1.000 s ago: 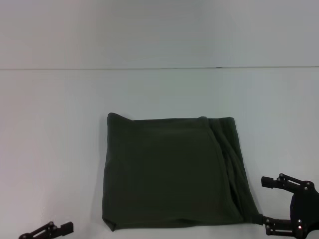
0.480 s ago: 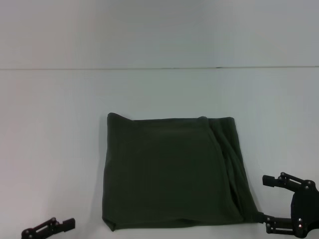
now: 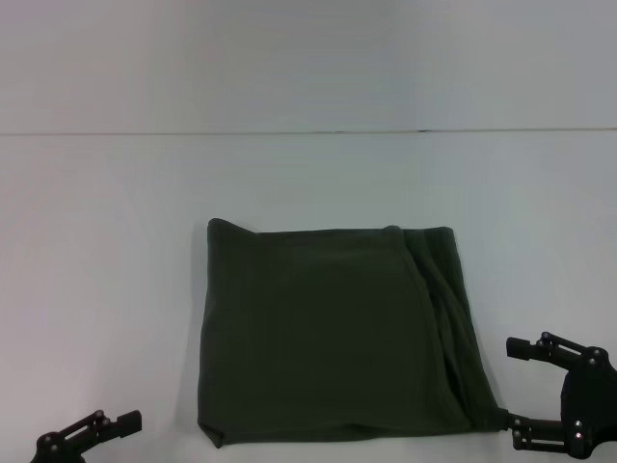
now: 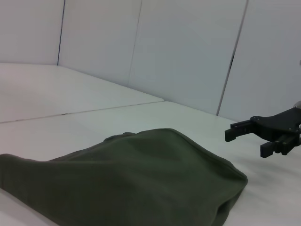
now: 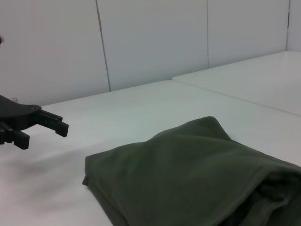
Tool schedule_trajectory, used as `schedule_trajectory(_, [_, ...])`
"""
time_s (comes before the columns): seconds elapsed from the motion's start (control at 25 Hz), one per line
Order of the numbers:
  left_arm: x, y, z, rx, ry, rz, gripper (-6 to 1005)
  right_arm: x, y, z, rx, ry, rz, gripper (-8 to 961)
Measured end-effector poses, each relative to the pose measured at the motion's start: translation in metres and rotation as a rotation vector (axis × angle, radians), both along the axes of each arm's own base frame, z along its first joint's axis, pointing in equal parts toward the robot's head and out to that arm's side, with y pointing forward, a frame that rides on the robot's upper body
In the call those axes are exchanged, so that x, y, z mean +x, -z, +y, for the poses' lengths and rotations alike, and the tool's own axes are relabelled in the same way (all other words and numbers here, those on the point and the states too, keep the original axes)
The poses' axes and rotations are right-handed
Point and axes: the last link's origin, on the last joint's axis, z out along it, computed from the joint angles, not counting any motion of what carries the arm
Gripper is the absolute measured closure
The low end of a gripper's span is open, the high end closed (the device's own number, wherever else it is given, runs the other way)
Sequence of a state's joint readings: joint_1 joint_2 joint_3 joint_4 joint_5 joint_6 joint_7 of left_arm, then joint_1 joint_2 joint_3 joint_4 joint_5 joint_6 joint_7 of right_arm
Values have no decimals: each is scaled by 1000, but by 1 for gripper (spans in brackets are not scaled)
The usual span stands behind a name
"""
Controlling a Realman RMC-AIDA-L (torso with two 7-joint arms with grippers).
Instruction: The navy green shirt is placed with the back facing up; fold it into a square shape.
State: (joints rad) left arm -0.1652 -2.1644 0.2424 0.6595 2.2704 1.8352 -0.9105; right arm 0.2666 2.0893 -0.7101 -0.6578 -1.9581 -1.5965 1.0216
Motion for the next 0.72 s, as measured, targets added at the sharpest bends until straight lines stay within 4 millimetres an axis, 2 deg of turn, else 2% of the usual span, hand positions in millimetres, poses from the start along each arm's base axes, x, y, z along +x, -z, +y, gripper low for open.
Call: schedule_trajectory(0.72, [2,1,2,3,4,-9,131,-4,-1,4,16,-19,14,7])
